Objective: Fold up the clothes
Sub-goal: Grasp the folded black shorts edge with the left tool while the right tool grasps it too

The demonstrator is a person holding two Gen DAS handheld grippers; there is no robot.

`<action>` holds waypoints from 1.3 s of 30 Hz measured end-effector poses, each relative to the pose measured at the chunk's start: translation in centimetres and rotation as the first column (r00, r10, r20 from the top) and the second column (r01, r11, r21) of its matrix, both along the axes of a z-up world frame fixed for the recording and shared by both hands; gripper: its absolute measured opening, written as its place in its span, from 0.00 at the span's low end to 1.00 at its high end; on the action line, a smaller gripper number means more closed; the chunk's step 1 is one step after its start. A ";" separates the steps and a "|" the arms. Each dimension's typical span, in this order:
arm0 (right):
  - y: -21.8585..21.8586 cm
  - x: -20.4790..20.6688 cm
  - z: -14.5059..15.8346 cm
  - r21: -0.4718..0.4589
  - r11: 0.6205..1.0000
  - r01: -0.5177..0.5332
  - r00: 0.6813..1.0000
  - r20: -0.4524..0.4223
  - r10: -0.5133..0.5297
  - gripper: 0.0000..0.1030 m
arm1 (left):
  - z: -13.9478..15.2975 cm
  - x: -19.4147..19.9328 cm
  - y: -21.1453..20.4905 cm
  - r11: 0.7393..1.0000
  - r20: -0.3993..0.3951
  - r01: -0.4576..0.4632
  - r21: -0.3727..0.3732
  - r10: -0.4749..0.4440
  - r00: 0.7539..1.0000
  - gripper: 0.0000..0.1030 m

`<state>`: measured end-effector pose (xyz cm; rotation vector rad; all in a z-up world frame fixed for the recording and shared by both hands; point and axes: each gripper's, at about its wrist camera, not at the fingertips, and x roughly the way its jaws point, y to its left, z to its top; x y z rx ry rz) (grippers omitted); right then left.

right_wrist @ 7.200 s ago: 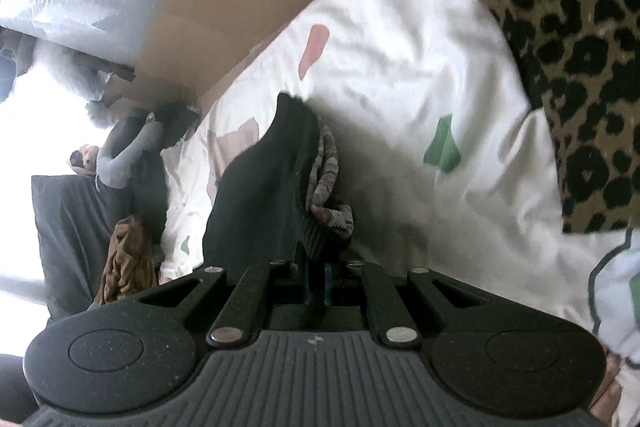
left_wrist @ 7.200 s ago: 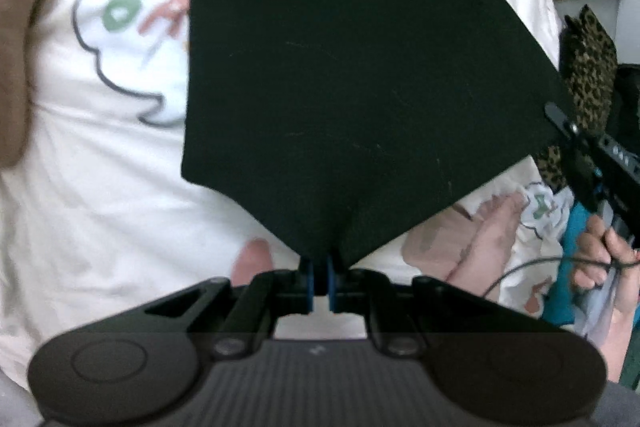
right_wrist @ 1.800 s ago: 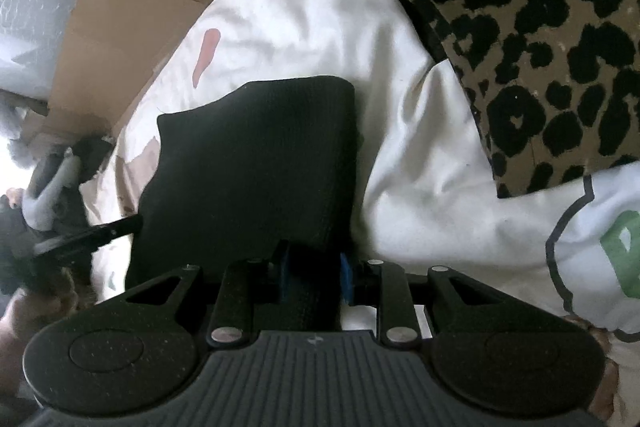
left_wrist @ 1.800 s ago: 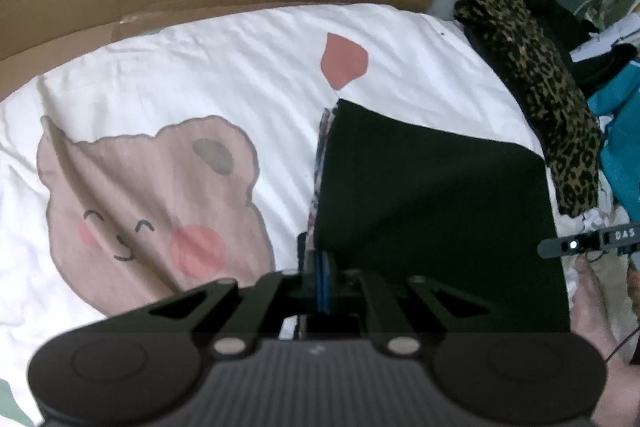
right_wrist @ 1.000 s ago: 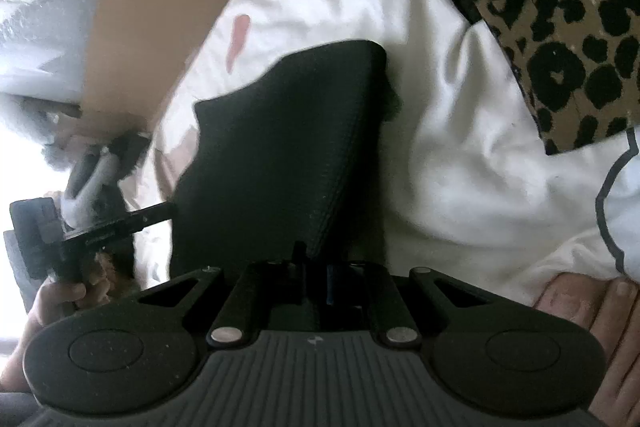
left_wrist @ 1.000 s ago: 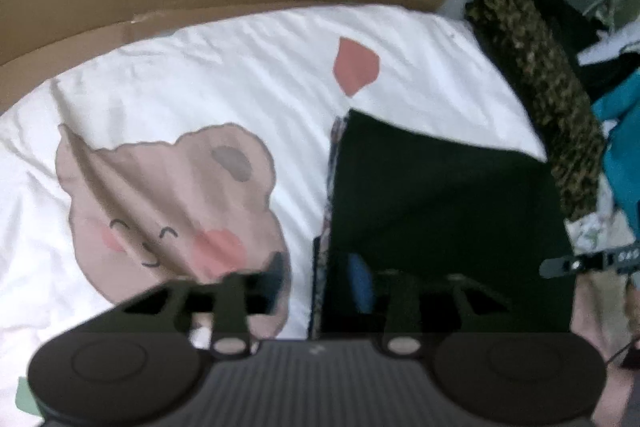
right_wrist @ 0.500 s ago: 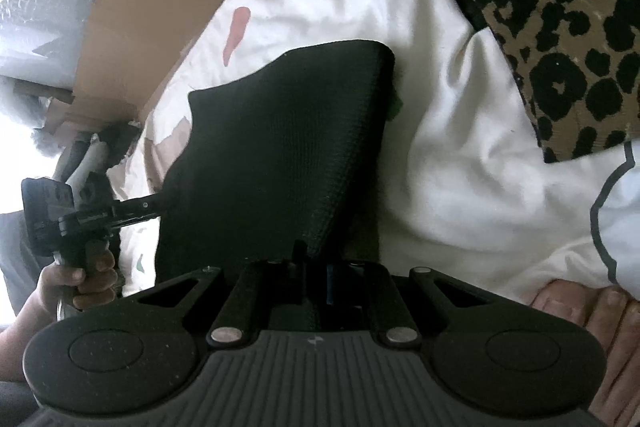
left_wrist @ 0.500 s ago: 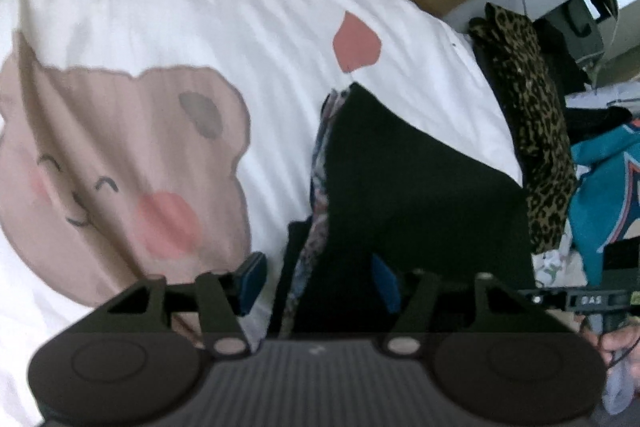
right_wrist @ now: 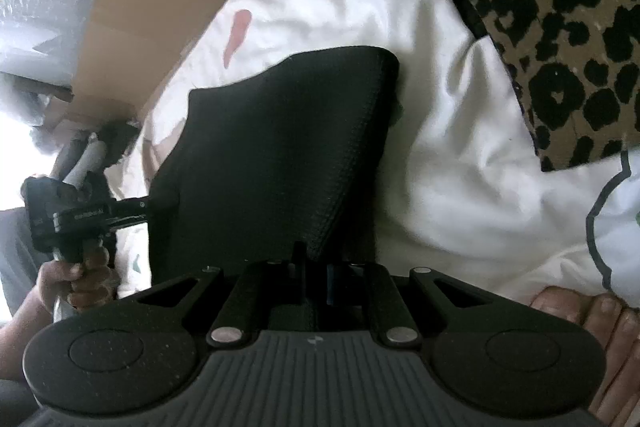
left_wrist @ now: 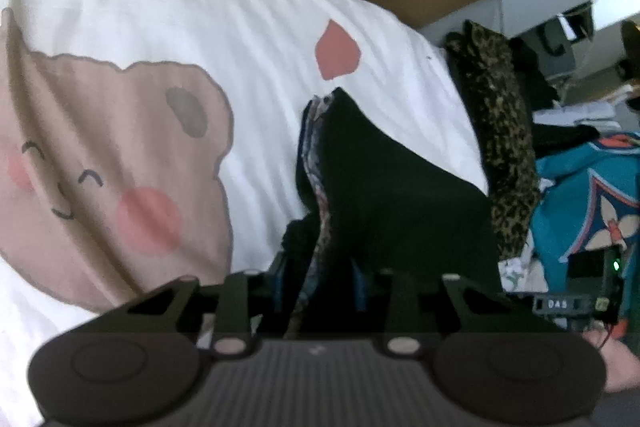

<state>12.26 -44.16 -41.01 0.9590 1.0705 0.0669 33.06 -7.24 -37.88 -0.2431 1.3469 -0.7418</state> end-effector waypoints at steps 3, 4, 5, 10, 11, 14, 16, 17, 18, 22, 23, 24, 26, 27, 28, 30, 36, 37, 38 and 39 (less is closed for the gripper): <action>0.1 0.0 -0.4 -0.002 1.000 0.005 1.000 -0.012 -0.005 0.10 | -0.6 0.2 0.0 1.000 -0.025 -0.008 0.023 0.009 1.000 0.53; 0.1 0.0 -0.6 -0.003 1.000 0.008 1.000 -0.016 -0.008 0.10 | -0.8 0.3 -0.1 1.000 -0.030 -0.008 0.024 0.009 1.000 0.55; 0.0 0.0 -0.8 0.003 1.000 0.012 1.000 -0.019 -0.012 0.10 | -0.9 0.3 -0.3 1.000 -0.029 -0.001 0.025 0.002 1.000 0.59; -0.5 -0.1 -1.3 0.033 0.998 0.044 0.999 -0.020 -0.043 0.26 | -1.9 0.4 -1.3 1.000 -0.033 0.031 -0.001 -0.031 0.999 0.72; -0.5 -0.2 -1.4 0.040 0.998 0.052 0.999 -0.019 -0.051 0.27 | -1.9 0.5 -1.5 0.999 -0.030 0.039 -0.007 -0.039 0.999 0.74; -0.7 -0.2 -1.8 0.064 0.996 0.068 0.998 -0.014 -0.067 0.27 | -1.8 0.6 -1.6 0.999 -0.037 0.046 -0.018 -0.047 0.998 0.62; -0.5 -0.1 -2.2 0.074 0.995 0.066 0.998 -0.017 -0.065 0.26 | -2.0 0.8 -1.4 0.999 -0.058 0.038 -0.029 -0.040 0.998 0.53; -0.3 -0.1 -2.2 0.076 0.995 0.064 0.998 -0.015 -0.063 0.26 | -1.9 0.8 -1.3 0.999 -0.058 0.035 -0.029 -0.036 0.998 0.48; -0.2 0.0 -2.2 0.076 0.995 0.061 0.998 -0.012 -0.061 0.25 | -1.9 0.8 -1.3 0.999 -0.056 0.037 -0.029 -0.039 0.998 0.43; 0.1 0.3 -1.5 0.059 0.997 0.039 0.999 -0.009 -0.039 0.07 | -1.2 0.7 -1.2 0.999 -0.044 0.039 -0.019 -0.040 0.998 0.35; 0.2 0.5 -1.2 0.052 0.998 0.032 0.999 -0.010 -0.031 0.07 | -1.0 0.6 -1.2 0.999 -0.042 0.038 -0.014 -0.039 0.998 0.34; 0.2 0.6 -0.9 0.046 0.999 0.024 1.000 -0.011 -0.024 0.06 | -0.9 0.6 -1.3 0.999 -0.040 0.037 -0.009 -0.038 0.999 0.33; 0.4 0.9 -0.1 0.034 0.999 0.006 1.000 -0.005 -0.005 0.06 | -0.5 0.5 -1.3 1.000 -0.037 0.031 -0.001 -0.031 0.999 0.32; 0.4 1.1 0.2 0.029 1.000 -0.003 1.000 -0.001 0.003 0.06 | -0.2 0.4 -1.3 1.000 -0.034 0.027 0.001 -0.027 0.999 0.31; 0.4 1.2 0.5 0.026 1.000 -0.009 1.000 0.003 0.009 0.06 | 0.0 0.3 -1.2 1.000 -0.029 0.025 0.002 -0.025 0.999 0.31; 0.6 1.5 1.0 0.004 1.000 -0.027 1.000 0.007 0.027 0.06 | 0.5 0.2 -1.2 1.000 -0.017 0.019 0.004 -0.019 1.000 0.31; 1.4 2.5 2.3 -0.087 0.992 -0.090 0.996 0.014 0.092 0.06 | 1.4 -0.9 -1.6 0.998 0.025 -0.010 0.055 0.008 1.000 0.30; 1.5 2.6 2.4 -0.101 0.990 -0.100 0.995 0.014 0.102 0.06 | 1.6 -1.0 -1.7 0.998 0.027 -0.014 0.065 0.013 1.000 0.30; 1.7 2.9 2.6 -0.113 0.988 -0.109 0.994 0.012 0.111 0.06 | 1.8 -1.1 -1.9 0.997 0.040 -0.007 0.082 0.004 0.999 0.30; 1.8 3.1 2.7 -0.124 0.985 -0.118 0.993 0.009 0.120 0.06 | 1.9 -1.3 -2.1 0.995 0.050 -0.001 0.101 -0.005 0.999 0.30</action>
